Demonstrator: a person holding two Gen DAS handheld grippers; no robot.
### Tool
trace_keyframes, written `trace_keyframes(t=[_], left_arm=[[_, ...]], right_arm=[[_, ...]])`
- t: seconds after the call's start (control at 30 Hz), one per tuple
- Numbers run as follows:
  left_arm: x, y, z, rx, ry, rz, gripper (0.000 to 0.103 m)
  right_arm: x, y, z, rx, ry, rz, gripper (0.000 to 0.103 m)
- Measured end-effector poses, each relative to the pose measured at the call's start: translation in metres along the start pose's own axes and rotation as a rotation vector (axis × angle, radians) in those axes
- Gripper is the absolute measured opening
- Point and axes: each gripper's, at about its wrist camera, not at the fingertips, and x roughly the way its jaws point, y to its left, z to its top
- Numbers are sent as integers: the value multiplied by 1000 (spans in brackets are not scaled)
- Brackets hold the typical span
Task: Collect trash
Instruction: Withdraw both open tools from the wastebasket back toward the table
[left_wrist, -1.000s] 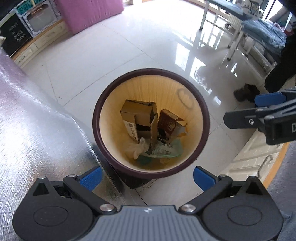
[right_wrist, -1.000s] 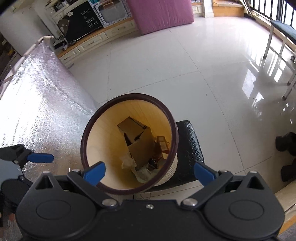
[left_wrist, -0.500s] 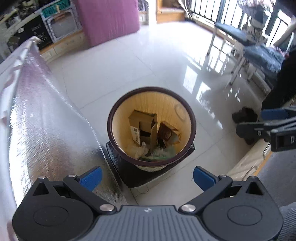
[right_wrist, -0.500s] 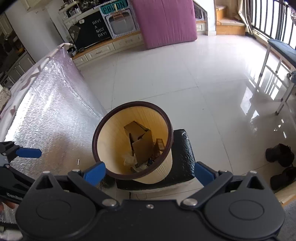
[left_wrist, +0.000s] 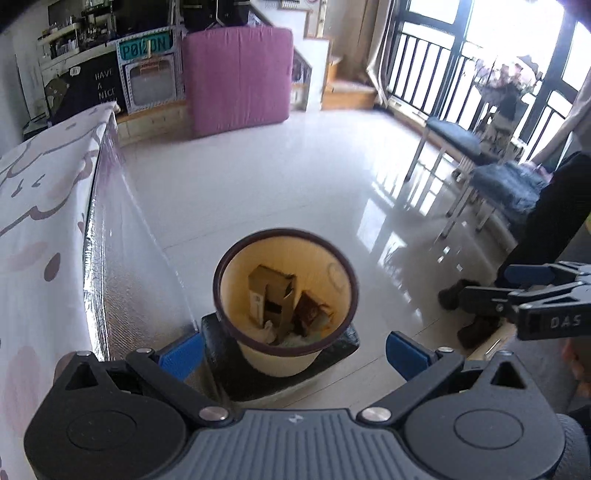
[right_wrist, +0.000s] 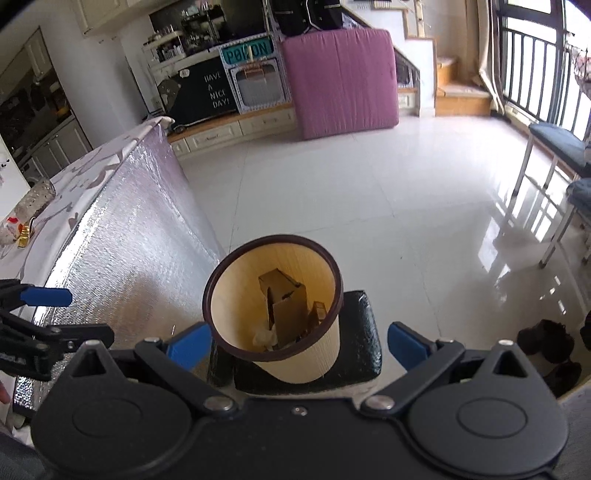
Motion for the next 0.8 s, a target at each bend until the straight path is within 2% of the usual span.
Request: trace_keyframes(t=[0.23,0.4,0.6,0.8], left_arm=[[-31,5,-9,-1,-93,-4,103],[-59,22,-18,-26,-162,25,103],[-96,56,-35,-99,-272,73,103],[-135,103,-57,-200,-393,159,103]], right_arm=[[-27,17,-3,-44,-62,-6,103],[-40,34,-4,-56,-108,10,103],[-56,61,-4,-73,-179,55,103],[-63,99,-2,-134,-279,102,103]])
